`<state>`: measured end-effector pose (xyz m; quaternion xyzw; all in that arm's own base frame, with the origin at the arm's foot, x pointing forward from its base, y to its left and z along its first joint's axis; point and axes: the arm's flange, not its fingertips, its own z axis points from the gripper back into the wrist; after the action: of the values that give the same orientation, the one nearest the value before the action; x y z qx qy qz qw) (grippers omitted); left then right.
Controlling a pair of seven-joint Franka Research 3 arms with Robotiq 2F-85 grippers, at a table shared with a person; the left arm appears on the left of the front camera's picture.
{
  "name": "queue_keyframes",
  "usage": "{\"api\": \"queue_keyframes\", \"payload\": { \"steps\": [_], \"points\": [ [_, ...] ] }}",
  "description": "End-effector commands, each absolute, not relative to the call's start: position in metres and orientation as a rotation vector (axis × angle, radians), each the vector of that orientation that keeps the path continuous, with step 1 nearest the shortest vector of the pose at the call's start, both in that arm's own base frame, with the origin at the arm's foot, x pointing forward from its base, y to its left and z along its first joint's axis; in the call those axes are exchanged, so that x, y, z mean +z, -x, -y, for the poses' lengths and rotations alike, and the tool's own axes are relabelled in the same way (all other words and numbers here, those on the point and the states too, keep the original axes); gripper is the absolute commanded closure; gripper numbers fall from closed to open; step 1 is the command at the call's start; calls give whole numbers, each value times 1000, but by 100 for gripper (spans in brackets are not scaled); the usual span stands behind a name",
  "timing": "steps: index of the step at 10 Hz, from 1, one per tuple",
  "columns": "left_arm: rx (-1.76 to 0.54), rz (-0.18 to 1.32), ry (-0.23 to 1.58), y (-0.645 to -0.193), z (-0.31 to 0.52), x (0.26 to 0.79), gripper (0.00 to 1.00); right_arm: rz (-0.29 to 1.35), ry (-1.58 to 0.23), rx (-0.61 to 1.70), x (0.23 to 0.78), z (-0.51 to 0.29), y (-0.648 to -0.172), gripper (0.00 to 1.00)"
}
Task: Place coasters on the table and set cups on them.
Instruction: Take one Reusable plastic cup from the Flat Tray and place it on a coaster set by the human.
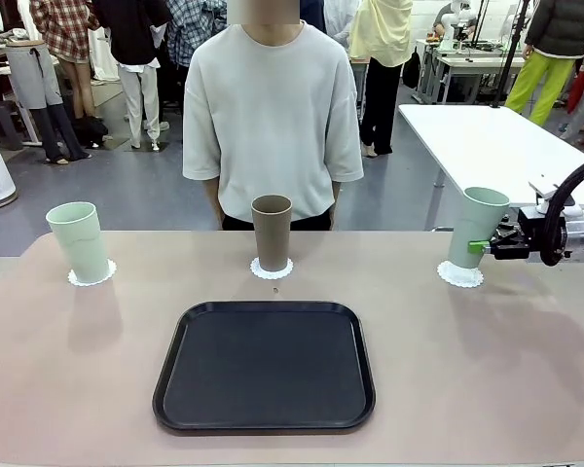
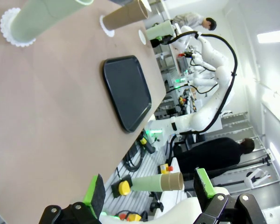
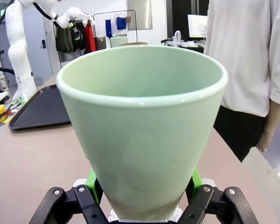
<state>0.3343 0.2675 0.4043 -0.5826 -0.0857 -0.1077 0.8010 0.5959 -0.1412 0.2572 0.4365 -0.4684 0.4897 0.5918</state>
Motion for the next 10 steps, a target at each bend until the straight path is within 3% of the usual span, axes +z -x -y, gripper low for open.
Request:
{"api": "queue_keyframes", "payload": {
  "steps": [1,10],
  "points": [
    [-231,185,1250,-334,-268,407,0,1045,-1005,1162,252,138,-605,18],
    [-231,185,1250,-334,-268,407,0,1005,-1034,1168,229,141,-613,18]
  ]
}}
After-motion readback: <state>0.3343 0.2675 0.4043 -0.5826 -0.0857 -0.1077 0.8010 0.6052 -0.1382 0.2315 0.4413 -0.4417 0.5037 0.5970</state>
